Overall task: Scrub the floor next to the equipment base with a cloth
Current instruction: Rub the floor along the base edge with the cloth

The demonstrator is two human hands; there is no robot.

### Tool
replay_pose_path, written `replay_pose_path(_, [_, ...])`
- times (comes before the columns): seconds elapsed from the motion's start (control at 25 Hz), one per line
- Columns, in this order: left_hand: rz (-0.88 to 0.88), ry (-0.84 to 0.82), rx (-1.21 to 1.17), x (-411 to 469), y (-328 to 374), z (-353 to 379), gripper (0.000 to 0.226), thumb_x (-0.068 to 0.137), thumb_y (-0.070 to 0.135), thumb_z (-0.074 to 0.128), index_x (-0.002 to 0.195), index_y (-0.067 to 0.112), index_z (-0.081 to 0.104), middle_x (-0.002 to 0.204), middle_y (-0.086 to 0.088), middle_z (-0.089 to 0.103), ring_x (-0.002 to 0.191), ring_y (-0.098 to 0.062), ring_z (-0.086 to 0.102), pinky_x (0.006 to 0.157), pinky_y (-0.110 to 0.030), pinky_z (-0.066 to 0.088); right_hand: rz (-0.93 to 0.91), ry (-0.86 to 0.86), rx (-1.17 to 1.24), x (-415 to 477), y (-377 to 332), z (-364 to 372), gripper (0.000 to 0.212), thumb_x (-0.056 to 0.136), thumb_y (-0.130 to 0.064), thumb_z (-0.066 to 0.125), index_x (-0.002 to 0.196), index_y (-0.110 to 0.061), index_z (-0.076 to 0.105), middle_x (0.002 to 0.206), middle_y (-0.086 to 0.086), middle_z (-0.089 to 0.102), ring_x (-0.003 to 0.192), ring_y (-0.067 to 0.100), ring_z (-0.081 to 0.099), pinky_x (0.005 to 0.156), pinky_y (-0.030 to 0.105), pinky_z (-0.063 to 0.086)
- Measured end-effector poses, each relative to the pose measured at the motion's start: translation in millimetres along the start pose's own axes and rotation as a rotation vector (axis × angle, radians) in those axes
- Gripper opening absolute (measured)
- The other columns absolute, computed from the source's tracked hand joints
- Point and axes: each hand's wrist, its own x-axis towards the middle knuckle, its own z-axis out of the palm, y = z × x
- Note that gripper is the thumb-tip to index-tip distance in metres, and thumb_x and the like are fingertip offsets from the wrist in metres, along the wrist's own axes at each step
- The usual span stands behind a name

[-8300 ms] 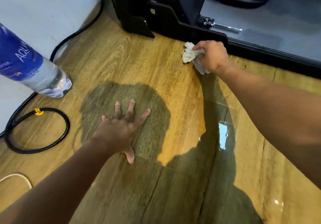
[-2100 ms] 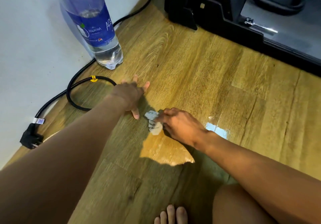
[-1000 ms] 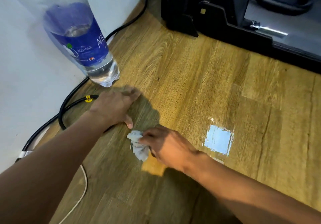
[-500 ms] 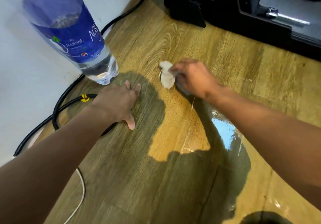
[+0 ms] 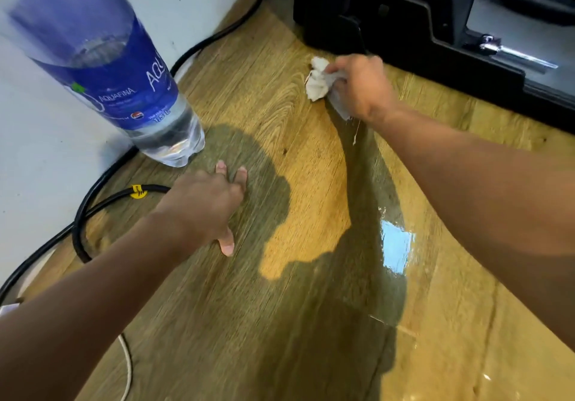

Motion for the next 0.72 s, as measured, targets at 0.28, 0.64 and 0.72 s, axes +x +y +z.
replay_pose_path(0.28, [0.012,-0.004,0.002,-1.6,0.9,0.0,0.135,0.056,0.070,0.072,0.151,0.013,-0.006,0.155,-0.024,0.013,0.128,-0.036,0.044,0.099,-0.039,0.039,-0.175,0.014,-0.065,4.5,-12.9,16.8,0.037,0.085,-0.001,0.058,0.117,-0.020,0.063,0.117,0.008,0.062,0.108,0.027,0.058,0.092,0.039,0.049])
replay_pose_path(0.64, [0.005,-0.007,-0.038,-5.4,3.7,-4.3,0.134,0.057,0.066,0.076,0.151,0.014,-0.004,0.156,-0.023,0.012,0.129,-0.033,0.044,0.098,-0.038,0.040,-0.201,-0.068,0.117,-92.3,-48.1,26.0,0.039,0.089,0.002,0.055,0.120,-0.020,0.060,0.125,0.003,0.058,0.115,0.021,0.056,0.098,0.034,0.048])
replay_pose_path(0.72, [0.010,-0.007,-0.064,-7.5,0.2,-2.1,0.133,0.056,0.067,0.075,0.152,0.017,-0.004,0.157,-0.020,0.011,0.129,-0.031,0.044,0.098,-0.037,0.039,-0.256,-0.133,0.120,-143.4,-57.8,21.6,0.038,0.088,-0.001,0.056,0.120,-0.021,0.060,0.124,0.002,0.058,0.111,0.021,0.056,0.093,0.035,0.051])
